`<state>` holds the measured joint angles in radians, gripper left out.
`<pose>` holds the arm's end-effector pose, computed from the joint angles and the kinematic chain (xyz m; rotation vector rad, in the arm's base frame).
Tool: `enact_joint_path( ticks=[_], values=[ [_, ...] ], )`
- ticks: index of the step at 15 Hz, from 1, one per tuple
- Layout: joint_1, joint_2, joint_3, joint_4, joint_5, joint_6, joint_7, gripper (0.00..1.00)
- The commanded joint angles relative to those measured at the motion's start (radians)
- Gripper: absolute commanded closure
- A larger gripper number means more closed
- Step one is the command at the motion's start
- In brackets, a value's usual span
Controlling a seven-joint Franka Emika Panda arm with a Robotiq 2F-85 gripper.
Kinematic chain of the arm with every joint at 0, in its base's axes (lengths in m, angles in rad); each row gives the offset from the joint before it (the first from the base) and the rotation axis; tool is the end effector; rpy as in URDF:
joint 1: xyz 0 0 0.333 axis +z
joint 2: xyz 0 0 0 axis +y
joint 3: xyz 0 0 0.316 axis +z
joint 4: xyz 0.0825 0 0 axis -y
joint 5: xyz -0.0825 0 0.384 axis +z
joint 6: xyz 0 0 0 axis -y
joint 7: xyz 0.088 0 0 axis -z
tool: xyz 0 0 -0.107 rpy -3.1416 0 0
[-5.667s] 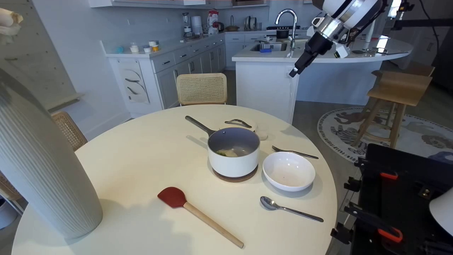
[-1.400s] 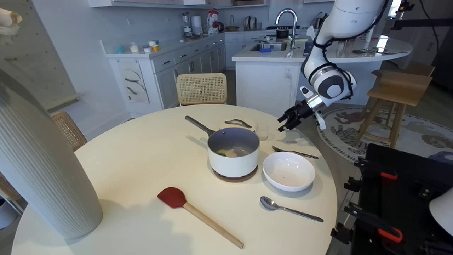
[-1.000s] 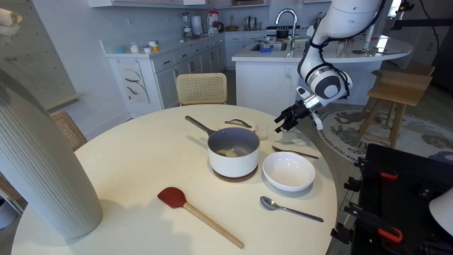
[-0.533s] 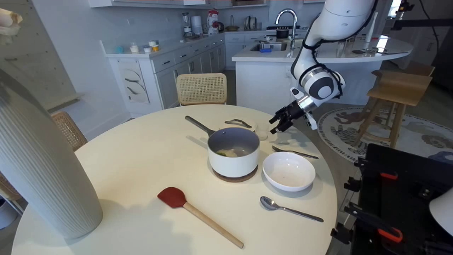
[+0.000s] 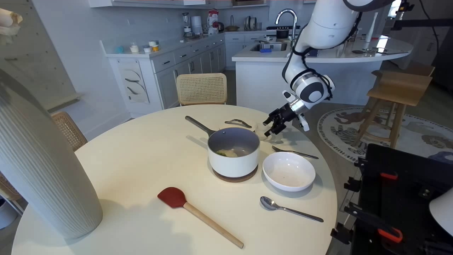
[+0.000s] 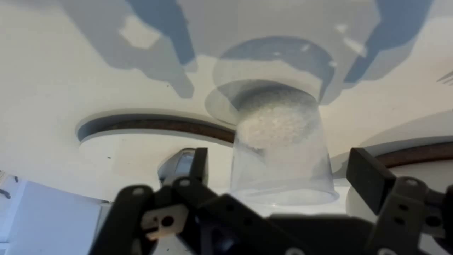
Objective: Pour the contents of the colourless cup into the white pot
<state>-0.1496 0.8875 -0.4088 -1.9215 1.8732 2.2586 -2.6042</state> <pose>0.4895 -0.2920 0.0372 -2.6695 -0.7919 -1.1302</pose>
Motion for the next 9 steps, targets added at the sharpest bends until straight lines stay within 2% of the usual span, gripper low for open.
enact_joint_path(
  ticks=[1,9],
  values=[
    [0.016,0.037,-0.013,0.031,0.023,-0.003,0.0,0.0],
    [0.029,0.047,-0.03,0.046,0.03,-0.021,0.0,0.0]
  ],
)
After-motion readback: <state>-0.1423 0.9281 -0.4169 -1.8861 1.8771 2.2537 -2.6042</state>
